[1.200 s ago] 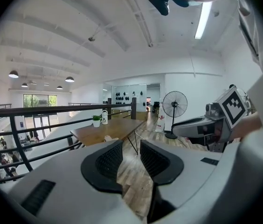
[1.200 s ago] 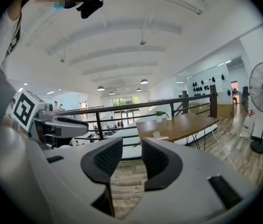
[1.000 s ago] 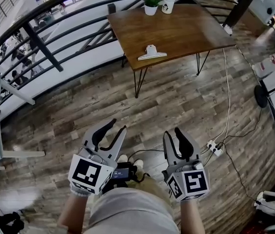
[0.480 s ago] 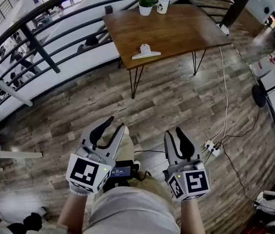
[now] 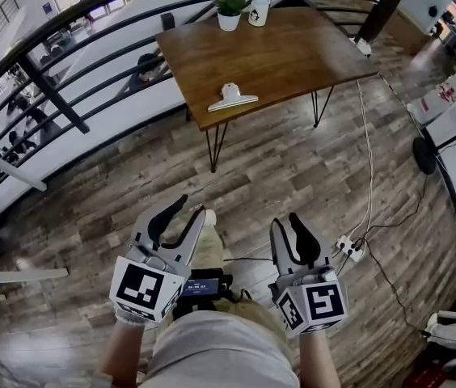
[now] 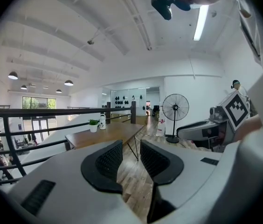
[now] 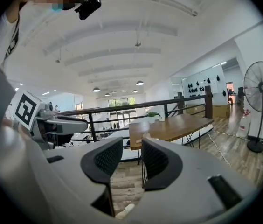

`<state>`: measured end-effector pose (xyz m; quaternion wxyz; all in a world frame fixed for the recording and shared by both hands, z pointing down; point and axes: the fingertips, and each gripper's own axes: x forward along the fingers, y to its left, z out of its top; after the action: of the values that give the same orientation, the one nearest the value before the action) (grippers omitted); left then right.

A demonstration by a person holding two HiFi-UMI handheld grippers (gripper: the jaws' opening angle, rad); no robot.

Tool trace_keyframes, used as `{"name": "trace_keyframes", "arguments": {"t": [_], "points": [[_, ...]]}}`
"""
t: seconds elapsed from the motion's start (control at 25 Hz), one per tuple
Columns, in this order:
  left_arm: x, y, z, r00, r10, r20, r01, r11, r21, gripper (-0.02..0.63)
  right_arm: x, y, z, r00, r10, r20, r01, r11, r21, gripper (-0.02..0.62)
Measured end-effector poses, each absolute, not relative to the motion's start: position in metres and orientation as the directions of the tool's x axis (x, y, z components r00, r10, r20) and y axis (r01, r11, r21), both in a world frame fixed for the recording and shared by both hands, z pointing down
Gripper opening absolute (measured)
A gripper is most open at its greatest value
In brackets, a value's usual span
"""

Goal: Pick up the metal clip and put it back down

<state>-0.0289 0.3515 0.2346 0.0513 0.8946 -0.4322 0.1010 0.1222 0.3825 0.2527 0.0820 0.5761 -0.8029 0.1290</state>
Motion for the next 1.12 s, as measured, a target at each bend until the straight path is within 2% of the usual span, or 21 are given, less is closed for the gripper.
{"name": "trace_keyframes", "arguments": {"t": [1.12], "points": [[-0.029,0.063,0.239,0.701,-0.666,0.255,-0.695,-0.718,0.032,0.123,0.102,0.100,0.250,-0.260,-0.908,0.328,-0.966,0.241,-0.097,0.136]]}}
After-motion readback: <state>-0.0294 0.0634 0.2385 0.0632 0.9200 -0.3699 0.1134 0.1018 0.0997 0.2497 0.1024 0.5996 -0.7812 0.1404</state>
